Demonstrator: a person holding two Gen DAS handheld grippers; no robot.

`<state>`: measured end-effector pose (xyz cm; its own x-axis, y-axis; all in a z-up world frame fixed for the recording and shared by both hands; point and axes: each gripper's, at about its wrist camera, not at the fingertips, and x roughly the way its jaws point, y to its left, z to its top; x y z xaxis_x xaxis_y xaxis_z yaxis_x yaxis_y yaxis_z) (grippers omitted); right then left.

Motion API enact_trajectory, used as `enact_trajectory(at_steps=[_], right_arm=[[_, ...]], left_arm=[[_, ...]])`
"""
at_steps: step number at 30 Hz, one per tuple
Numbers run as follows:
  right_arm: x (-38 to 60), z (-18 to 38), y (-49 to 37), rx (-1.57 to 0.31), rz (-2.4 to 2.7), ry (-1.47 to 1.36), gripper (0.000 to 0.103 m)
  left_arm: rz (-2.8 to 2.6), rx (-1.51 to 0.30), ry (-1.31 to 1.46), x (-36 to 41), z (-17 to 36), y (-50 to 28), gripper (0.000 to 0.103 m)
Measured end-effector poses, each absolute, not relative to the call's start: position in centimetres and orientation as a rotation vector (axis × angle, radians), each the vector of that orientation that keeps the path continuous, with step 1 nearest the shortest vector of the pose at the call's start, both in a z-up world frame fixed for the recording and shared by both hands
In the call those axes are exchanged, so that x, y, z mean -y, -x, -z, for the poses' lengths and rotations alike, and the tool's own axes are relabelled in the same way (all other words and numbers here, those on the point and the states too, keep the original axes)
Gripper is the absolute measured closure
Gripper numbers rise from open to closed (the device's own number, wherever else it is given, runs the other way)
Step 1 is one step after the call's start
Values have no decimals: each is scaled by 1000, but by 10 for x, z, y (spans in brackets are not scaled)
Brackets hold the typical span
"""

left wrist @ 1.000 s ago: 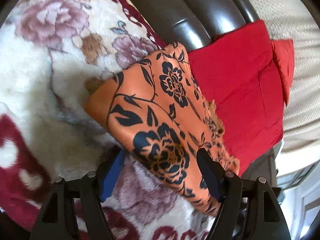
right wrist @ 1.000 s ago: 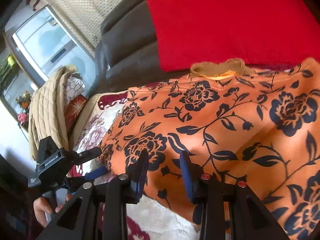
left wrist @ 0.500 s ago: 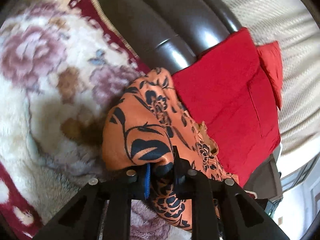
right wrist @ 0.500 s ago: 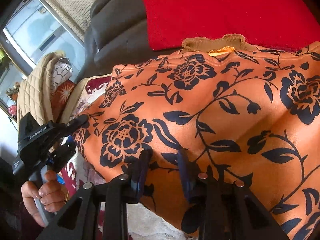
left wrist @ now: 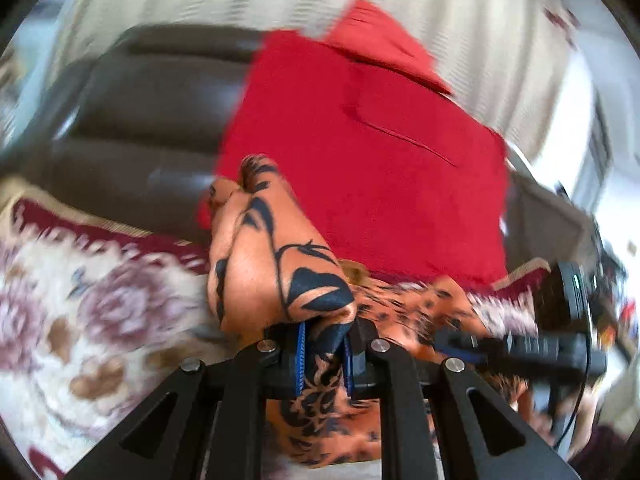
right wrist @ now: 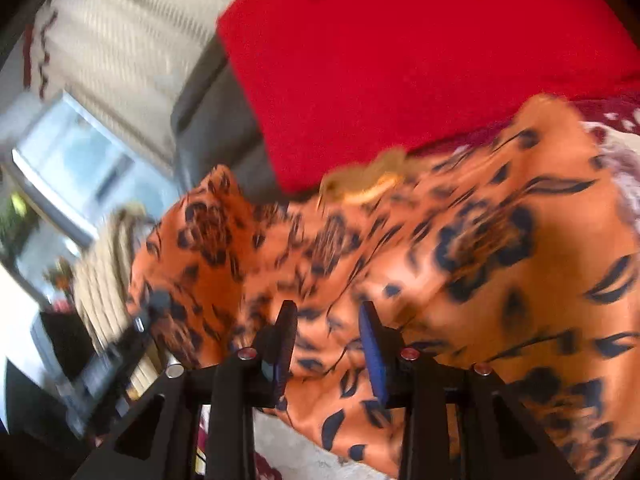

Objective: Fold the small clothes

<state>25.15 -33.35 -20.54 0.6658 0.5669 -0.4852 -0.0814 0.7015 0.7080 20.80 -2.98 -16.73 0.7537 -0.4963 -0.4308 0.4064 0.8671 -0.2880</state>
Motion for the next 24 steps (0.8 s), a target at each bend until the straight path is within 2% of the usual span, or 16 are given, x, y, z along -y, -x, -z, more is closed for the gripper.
enact_trajectory(at_steps=[3,8,9,10,11,12,13,14,19,24], right_arm=[[356,214,-249,-761,-391,-817,67],[382,234,-252,-780,-370,-988,67],[384,235,-252,-779,-374,-1007,67],[385,236,-253,-774,-382,-1017,61],[385,234,-253,-767,-393,-1025,46],[384,232,-252,-751,-416,-1034,41],[383,227,-253,-745,-421,-1027,37],[383,225,-255,-745,-423,-1018,36],[366,227,-265,-808,-441,-985,35],[344,233,-279,-867,-461,-991,34]], left_arm=[[570,-538,23,79,172,-198,89],[623,-752,-174,137,214,-203,83],[633,-772,-186,139,217,-204,77],[652,-772,-186,137,215,-202,73],[694,-763,-162,131,209,-200,62],[741,-751,-121,121,201,-198,49],[765,-739,-93,114,195,-195,42],[786,-714,-59,101,188,-193,31],[780,-636,47,42,168,-194,30],[635,-723,180,-2,181,-222,30]])
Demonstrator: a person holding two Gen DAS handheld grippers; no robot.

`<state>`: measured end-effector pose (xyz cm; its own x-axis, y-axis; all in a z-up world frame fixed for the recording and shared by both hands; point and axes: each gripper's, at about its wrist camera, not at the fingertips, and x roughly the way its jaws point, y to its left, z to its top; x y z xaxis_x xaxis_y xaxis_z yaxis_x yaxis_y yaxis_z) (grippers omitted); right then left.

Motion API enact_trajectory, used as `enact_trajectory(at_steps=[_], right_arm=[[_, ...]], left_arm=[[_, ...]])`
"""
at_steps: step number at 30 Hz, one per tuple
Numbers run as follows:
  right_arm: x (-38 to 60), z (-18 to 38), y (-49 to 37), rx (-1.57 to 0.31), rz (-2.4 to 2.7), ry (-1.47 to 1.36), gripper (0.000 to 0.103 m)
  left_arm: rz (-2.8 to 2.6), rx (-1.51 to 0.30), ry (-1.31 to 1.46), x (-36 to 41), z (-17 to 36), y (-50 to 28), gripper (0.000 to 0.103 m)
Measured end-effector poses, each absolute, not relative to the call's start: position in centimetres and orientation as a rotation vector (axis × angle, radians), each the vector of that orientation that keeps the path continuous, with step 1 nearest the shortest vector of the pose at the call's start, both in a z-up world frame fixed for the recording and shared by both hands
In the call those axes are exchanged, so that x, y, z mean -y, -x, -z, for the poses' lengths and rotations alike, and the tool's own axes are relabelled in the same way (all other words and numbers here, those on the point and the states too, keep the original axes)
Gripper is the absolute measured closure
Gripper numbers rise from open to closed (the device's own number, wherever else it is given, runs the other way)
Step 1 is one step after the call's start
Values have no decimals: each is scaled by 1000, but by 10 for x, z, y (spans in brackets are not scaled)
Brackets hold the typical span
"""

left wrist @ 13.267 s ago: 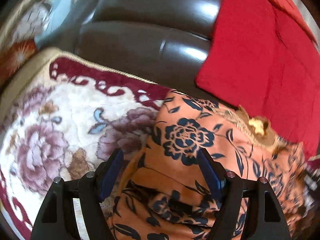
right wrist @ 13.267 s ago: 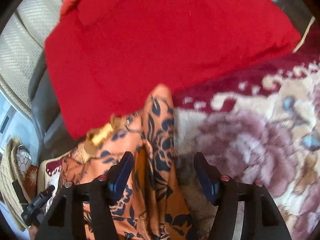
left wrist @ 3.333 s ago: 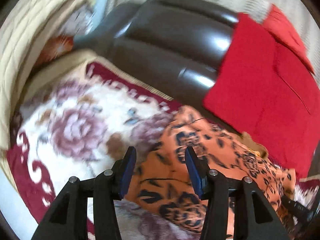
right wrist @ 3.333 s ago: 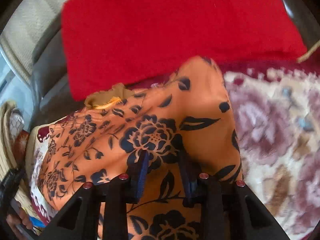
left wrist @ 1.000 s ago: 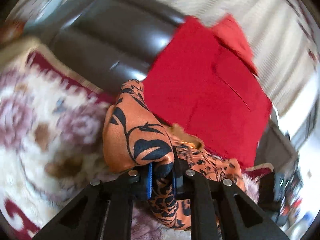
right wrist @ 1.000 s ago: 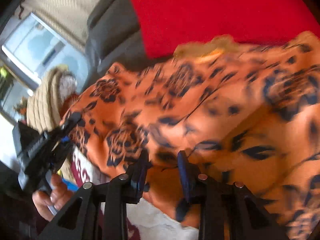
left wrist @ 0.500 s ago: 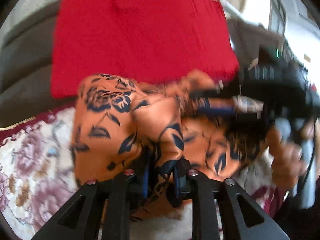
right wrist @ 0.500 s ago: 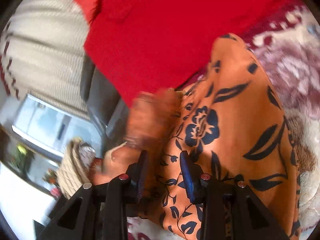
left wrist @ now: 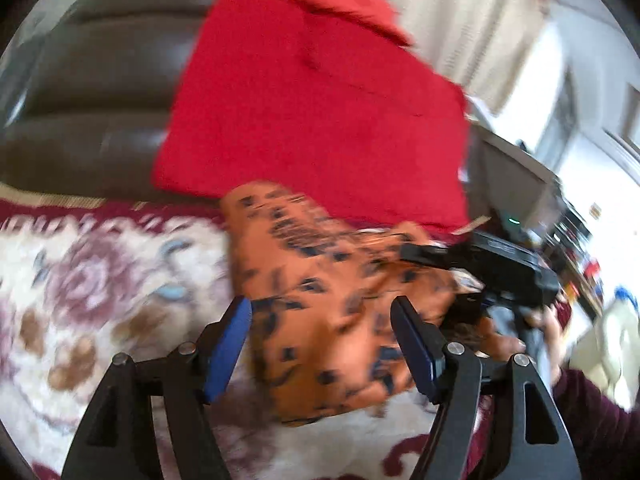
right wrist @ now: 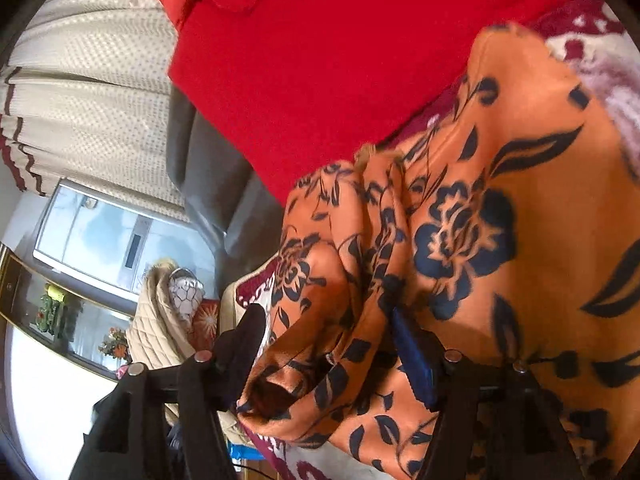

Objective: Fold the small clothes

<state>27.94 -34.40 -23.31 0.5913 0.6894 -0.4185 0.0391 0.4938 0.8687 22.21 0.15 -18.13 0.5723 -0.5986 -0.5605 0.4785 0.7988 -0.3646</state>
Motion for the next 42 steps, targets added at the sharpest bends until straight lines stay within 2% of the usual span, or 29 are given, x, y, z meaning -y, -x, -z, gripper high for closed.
enact_trajectory(at_steps=[6,7,8,9,11,18,20,22,24,25,27,30,33,35,37,42], right_arm=[[311,234,-288,-878,-436,-907,31],[307,234,-289,-883,-425,-874,42],[300,233,-290,-901,-404,-821,74],[295,232,-289,-911,-378,-756,80],[293,224,-283,-871,-360,-731,83],[311,134,-212,-568,-286,-516,85],[326,114,-188,-495,-234,-462,85],[345,117,-179,-511,-182,-463,85],[370,146,-179,-609,-135,-531,84],[378,162,-184,-686,-130,-558,81],[392,201,-196,-864,-102,-633,79],[411,208,-196,-883,-132,-758,76],[428,188,-186,-800,-93,-749,65],[437,177,-179,-725,-38,-763,35],[442,166,-180,-663,-23,-765,35],[439,161,-225,-729,-40,-691,35]], left_arm=[[580,-920,142,12,220,-235,30],[588,-923,137,14,220,-233,30],[590,-919,130,15,220,-231,30],[591,-912,128,14,219,-231,30],[596,-903,141,14,216,-230,30],[650,-779,205,25,192,-225,30],[669,-755,216,34,188,-222,30],[676,-762,218,48,189,-223,30],[689,-790,203,63,194,-224,30],[684,-803,185,72,197,-225,30],[680,-831,151,87,206,-230,29],[661,-839,103,99,207,-226,27],[644,-829,75,104,207,-227,24],[641,-833,63,102,210,-226,24],[639,-830,52,102,210,-225,24],[644,-820,30,102,212,-226,24]])
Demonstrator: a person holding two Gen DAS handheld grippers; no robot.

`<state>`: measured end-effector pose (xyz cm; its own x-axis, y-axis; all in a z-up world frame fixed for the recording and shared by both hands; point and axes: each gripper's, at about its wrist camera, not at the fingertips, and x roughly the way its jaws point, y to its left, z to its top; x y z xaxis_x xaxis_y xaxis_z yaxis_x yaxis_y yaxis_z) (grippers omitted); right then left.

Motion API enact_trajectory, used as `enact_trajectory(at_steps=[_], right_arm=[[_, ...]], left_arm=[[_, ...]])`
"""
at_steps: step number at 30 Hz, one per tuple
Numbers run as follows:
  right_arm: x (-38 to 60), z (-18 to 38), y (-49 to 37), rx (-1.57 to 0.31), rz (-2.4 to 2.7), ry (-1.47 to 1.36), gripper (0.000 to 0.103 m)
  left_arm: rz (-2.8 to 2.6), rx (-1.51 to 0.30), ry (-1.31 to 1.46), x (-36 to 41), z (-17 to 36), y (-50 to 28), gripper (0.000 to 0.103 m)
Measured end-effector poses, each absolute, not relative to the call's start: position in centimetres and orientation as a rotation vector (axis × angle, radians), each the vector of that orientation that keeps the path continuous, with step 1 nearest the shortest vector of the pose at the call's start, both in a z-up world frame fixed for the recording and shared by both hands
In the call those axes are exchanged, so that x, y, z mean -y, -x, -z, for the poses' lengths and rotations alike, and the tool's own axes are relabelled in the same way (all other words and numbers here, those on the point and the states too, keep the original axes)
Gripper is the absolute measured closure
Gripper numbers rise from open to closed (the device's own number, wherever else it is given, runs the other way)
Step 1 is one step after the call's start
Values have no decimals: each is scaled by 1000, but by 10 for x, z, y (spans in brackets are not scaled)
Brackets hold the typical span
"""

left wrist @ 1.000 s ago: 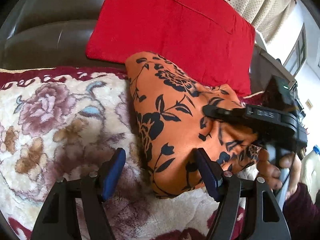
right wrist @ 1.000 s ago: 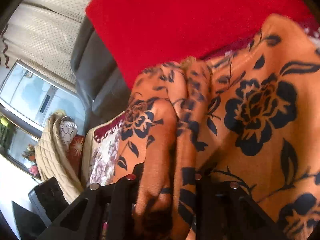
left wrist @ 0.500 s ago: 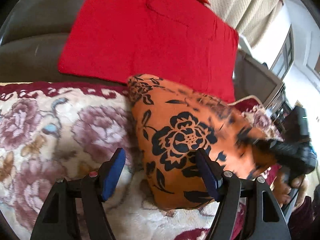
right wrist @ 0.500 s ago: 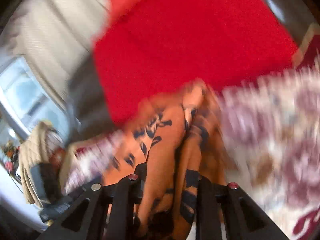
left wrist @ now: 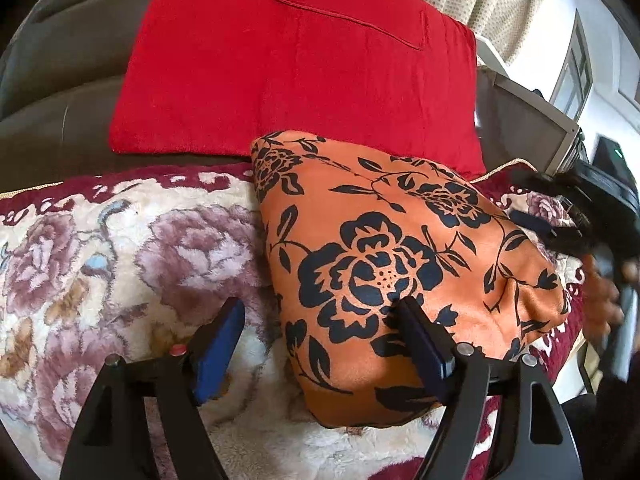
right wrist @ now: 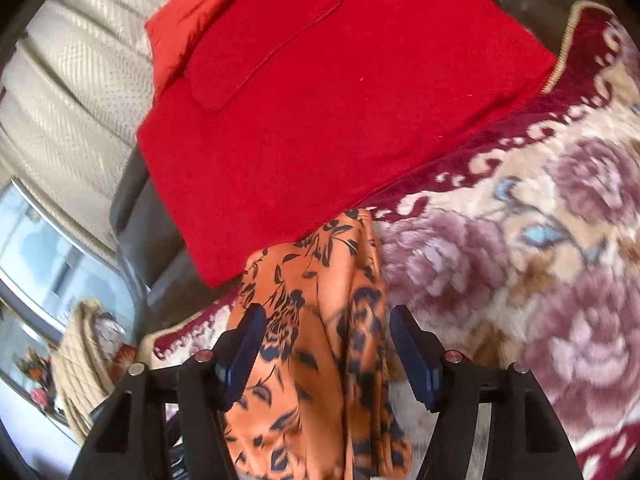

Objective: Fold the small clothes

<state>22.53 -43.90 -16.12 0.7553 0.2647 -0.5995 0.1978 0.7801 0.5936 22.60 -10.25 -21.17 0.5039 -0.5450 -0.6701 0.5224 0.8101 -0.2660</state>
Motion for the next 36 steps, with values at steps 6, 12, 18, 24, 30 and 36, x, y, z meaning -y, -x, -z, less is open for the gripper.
enact_trajectory(at_steps=[6,12,18,24,30,36], right_arm=[[422,178,-288,-875,-51,-575,34],[380,159,-314,-828,-30,-355,89],[395,193,-334,-868,42,-398,88],[431,185,-296,-846,10,-616,75],[407,155,-239,-752,-83,-491,75],[371,165,-207,-805,-143,-404,75]], left_arm=[[651,-801,8,103,212,-225,24],[615,-760,-7,102,206,-224,24],[594,-741,-45,110,211,-224,22],[591,-790,-22,108,216,-230,19],[572,-770,-32,108,213,-221,19],[571,-777,-34,109,217,-216,19]])
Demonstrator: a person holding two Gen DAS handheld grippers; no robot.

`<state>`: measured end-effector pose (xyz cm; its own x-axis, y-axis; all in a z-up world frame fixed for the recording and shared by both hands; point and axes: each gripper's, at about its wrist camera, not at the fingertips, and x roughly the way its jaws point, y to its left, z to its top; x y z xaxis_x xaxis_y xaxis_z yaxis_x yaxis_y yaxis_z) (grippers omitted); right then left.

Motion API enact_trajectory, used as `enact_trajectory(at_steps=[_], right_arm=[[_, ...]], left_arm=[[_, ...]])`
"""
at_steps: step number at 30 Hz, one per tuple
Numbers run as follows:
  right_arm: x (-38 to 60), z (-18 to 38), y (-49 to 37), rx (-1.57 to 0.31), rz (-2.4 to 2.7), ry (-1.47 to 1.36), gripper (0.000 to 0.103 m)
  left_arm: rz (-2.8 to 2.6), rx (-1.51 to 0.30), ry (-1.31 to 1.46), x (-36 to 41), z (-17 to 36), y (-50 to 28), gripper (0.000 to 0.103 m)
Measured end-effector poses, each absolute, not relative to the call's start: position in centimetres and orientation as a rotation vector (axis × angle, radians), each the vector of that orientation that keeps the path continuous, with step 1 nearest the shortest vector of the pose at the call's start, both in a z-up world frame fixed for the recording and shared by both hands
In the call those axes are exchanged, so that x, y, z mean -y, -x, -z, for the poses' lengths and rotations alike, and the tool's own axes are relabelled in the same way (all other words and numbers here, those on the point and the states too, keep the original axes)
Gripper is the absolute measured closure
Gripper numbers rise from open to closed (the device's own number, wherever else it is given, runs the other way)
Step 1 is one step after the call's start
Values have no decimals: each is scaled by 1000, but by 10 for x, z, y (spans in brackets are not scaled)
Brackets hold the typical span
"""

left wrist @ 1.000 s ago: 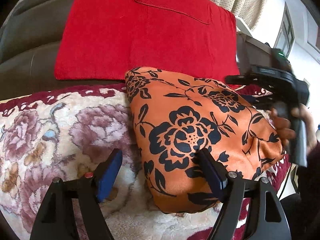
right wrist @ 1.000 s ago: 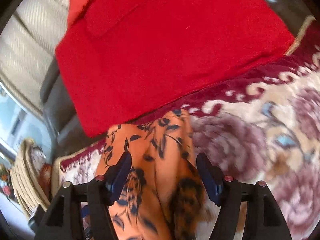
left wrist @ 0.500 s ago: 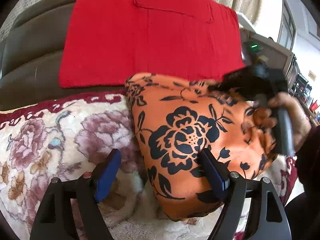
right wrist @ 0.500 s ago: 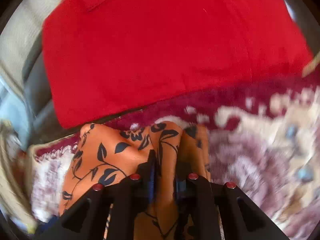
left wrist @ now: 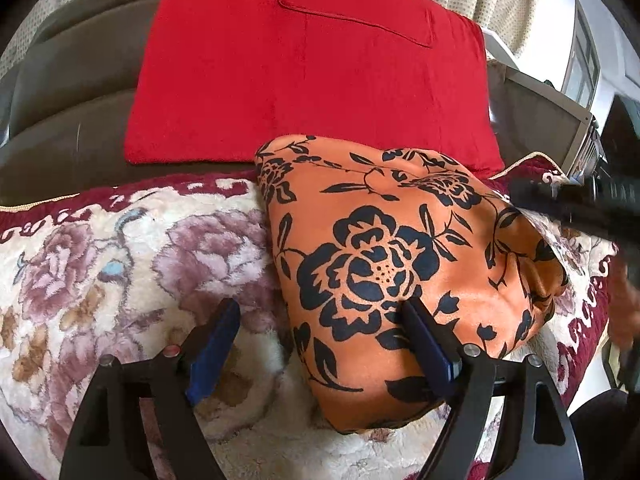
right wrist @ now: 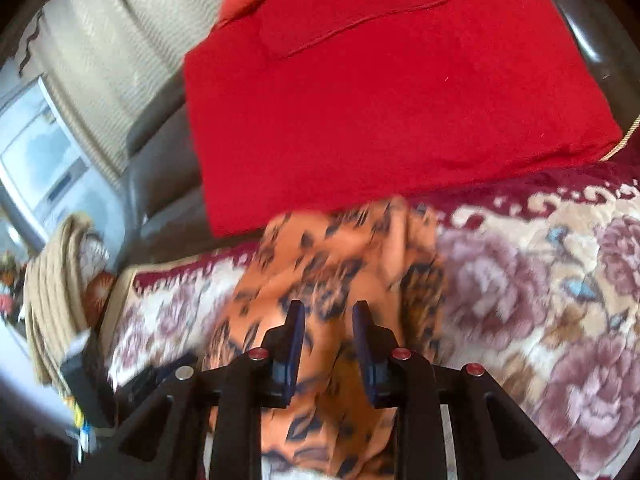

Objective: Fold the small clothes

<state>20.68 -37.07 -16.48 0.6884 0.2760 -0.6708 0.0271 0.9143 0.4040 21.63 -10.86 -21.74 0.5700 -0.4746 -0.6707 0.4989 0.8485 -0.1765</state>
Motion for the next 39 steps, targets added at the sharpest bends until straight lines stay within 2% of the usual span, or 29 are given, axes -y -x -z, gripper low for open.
enact_trajectory(at_steps=[2,4,14,18,21,27,32,36,39], right_arm=[[371,186,-211,-878,-63,-350,76],[377,192,-209,-872,-63,-366,78],[374,152,-252,-825,-70,-398,76],[377,186,-298,-956,5,-370,76],[380,189,-307,-969,-1,-402,76],[383,164,-322,-907,13,-404,76],[393,185,-358,-964,37,-454,76],[391,190,-375,-1002,46,-451,76],[377,170,-376,-931,-20,-447,75]], left_arm=[[576,-784,-43,109,220,-217,19],[580,-802,-55,110,223,-217,19],[577,-760,-79,112,212,-215,19],[585,-783,-81,115,217,-220,18],[594,-806,-65,117,224,-222,17],[573,-840,-5,114,230,-224,8],[563,-870,-14,117,236,-228,0],[575,-889,-45,119,238,-233,0],[581,-891,-76,123,237,-236,0]])
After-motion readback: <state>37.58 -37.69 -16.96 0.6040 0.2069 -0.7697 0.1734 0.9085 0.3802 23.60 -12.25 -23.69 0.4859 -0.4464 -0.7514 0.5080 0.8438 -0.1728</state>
